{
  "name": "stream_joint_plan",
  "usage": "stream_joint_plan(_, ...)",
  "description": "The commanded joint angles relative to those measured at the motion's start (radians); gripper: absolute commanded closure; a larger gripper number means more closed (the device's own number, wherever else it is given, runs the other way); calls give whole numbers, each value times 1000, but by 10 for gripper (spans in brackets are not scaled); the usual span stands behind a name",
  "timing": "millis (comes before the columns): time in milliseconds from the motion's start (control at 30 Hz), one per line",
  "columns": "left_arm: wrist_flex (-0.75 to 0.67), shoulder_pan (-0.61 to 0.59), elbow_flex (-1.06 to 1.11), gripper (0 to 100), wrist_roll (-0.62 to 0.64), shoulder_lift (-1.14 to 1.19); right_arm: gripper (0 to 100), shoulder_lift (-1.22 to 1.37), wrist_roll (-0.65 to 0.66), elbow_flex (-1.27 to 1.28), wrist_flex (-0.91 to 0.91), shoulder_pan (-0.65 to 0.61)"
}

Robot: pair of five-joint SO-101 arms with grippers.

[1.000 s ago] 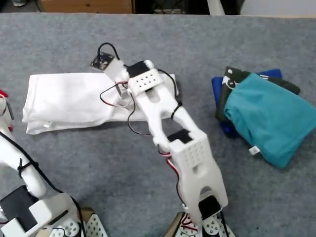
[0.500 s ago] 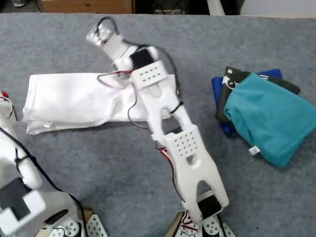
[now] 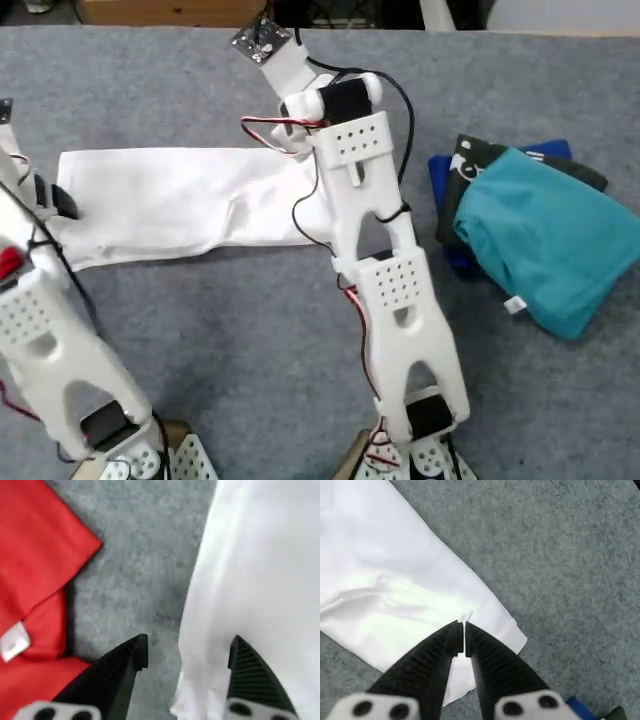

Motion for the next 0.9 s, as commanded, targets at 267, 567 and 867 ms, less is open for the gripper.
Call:
stream_joint_plan(267,336,44,-875,893,-32,519,985,-10,-3,1,5,-28)
stream_joint_plan(567,338,24,-917,973,-81,539,985,-15,-8,-36,5,-21)
stream_joint_plan(867,339,28,-811,961,-83,404,985,-13,-8,-120,6,-17)
